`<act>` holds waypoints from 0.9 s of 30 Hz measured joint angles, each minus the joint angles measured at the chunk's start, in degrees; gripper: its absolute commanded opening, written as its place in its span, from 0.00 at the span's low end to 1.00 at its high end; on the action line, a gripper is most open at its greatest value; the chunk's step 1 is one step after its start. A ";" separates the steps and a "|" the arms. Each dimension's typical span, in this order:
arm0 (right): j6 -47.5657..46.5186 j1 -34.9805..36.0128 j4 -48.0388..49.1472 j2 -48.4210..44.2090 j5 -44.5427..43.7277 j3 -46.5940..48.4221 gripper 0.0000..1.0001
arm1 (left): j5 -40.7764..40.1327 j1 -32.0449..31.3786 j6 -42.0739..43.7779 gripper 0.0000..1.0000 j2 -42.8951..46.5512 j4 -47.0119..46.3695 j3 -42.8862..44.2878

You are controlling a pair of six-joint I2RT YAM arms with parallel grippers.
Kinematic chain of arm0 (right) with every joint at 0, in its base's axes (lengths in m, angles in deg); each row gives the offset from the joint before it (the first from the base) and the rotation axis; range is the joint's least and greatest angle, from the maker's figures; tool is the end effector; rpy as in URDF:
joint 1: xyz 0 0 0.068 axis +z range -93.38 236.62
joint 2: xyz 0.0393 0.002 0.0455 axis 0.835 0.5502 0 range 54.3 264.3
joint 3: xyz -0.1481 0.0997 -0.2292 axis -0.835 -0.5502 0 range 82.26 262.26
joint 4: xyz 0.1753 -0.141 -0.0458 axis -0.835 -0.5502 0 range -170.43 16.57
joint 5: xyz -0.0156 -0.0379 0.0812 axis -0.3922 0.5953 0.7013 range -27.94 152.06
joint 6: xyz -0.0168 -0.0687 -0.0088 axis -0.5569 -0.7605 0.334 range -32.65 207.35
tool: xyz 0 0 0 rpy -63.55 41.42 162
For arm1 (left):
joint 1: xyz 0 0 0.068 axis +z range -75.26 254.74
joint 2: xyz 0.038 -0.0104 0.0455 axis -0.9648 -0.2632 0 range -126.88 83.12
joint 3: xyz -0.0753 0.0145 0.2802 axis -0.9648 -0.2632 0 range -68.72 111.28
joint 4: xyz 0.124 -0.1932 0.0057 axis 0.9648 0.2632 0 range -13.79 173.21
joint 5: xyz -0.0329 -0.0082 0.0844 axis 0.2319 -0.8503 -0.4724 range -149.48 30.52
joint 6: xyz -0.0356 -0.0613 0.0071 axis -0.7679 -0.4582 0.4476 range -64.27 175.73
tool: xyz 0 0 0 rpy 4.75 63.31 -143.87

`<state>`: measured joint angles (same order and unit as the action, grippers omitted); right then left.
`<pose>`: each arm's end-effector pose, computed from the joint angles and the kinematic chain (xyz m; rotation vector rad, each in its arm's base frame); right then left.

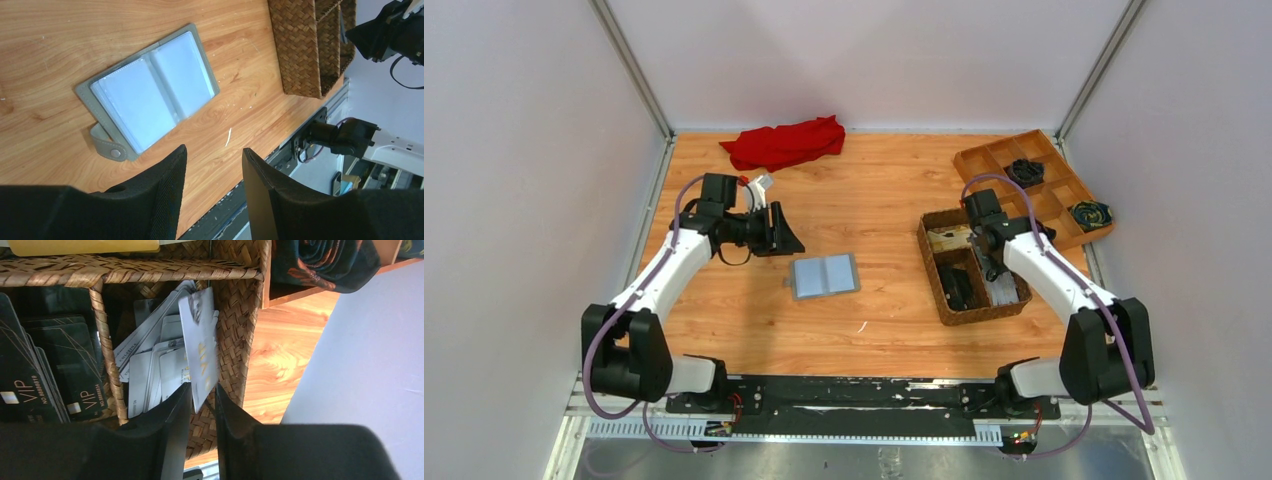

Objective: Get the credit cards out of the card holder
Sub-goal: Place the credit card in the storage box, then reset both arms

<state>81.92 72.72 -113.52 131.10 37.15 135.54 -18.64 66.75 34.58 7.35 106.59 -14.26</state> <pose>0.2271 0.0398 0.2452 -0.3533 2.5794 -0.5151 0.2345 -0.0716 0.2735 0.0341 2.4755 -1.0993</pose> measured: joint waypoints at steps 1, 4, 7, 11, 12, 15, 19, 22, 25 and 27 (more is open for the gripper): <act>0.09 0.00 -0.04 0.00 0.28 0.00 0.31 | 0.00 0.00 -0.02 0.48 -0.13 0.00 0.00; 0.42 -0.02 -0.20 -0.02 1.60 0.02 0.31 | 0.02 0.00 -0.02 0.48 -0.63 0.04 0.00; 1.44 -0.04 -0.66 -0.31 3.34 0.17 0.32 | 0.04 0.00 -0.02 0.48 -0.90 0.24 0.04; 3.26 -0.04 -1.55 -2.82 5.40 0.81 0.33 | 0.04 0.00 -0.07 0.48 -0.96 0.26 0.20; 3.96 -0.04 -1.84 -3.72 5.86 1.33 0.34 | 0.02 0.00 -0.07 0.48 -0.96 0.28 0.24; 5.99 -0.04 -2.67 -6.27 8.09 4.63 0.41 | -0.15 0.00 -0.31 0.48 -0.83 0.44 0.68; 9.05 -0.04 -2.29 -9.20 12.59 10.82 0.67 | -1.42 0.00 -0.68 0.49 1.66 1.03 1.27; 10.69 -0.04 -0.44 -10.69 17.77 15.23 0.92 | -3.52 -0.02 -1.01 0.49 5.18 1.95 2.82; 11.58 -0.04 2.69 -11.19 24.61 18.67 1.00 | -6.43 0.00 -1.38 0.49 9.03 2.75 5.62; 11.72 -0.02 5.77 -10.88 28.28 21.00 1.00 | -8.79 -0.02 -1.42 0.49 11.23 3.48 7.74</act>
<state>93.63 72.70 -107.75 120.21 65.44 156.54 -27.42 66.73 33.16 18.59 110.06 -6.52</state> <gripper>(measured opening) 0.993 0.491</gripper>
